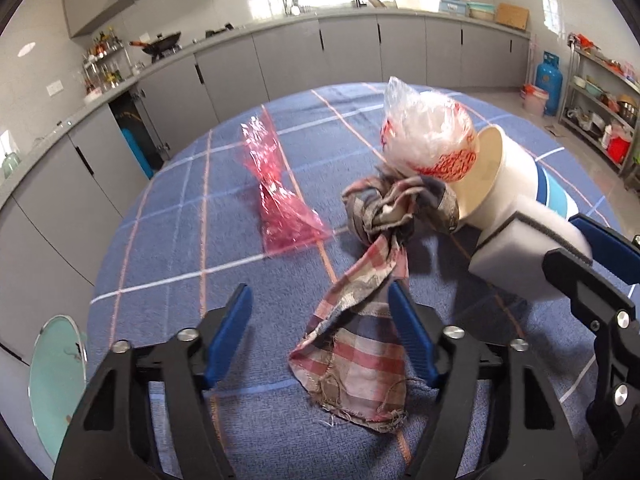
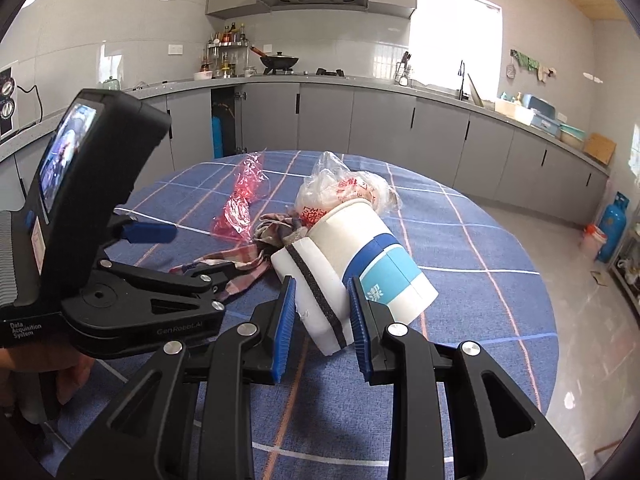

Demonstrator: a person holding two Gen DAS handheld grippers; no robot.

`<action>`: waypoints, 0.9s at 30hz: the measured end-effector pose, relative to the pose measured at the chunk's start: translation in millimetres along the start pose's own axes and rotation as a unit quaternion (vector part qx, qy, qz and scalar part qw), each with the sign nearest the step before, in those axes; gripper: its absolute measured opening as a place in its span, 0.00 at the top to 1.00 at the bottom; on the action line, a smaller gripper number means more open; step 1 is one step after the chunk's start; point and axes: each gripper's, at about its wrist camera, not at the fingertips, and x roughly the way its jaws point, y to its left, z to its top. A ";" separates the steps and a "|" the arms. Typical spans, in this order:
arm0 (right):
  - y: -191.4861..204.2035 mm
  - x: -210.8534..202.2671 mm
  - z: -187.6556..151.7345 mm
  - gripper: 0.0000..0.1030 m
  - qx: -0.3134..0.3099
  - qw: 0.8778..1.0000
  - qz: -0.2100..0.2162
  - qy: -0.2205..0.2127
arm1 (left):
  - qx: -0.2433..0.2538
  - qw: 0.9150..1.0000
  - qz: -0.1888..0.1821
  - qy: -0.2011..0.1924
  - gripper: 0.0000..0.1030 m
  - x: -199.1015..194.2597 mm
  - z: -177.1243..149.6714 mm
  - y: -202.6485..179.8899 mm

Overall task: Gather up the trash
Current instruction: 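Grasp the checkered cloth with the left gripper while the right gripper grasps the white sponge, then carry the checkered cloth and white sponge over the teal bin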

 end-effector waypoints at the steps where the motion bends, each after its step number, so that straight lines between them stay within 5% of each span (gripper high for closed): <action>1: -0.2 0.4 -0.2 0.74 0.001 1.000 0.001 0.001 | 0.002 1.000 -0.003 0.003 0.43 1.5 0.3 -0.8; 5: 1.6 1.9 1.0 0.74 -0.003 1.000 0.002 0.004 | 0.031 0.999 -0.015 0.015 0.59 6.3 0.0 -11.9; 7: 2.0 1.8 0.3 0.74 -0.004 1.000 0.002 0.005 | 0.046 0.998 -0.027 0.019 0.86 7.9 -0.3 -18.0; 9: 1.7 2.5 0.8 0.74 -0.004 1.000 0.002 0.006 | 0.045 0.998 -0.033 0.018 0.95 7.3 -0.8 -17.7; 27: 33.4 -6.8 14.1 0.74 -0.034 0.998 0.047 -0.017 | -0.037 0.995 0.050 -0.083 0.97 -80.5 -31.5 47.9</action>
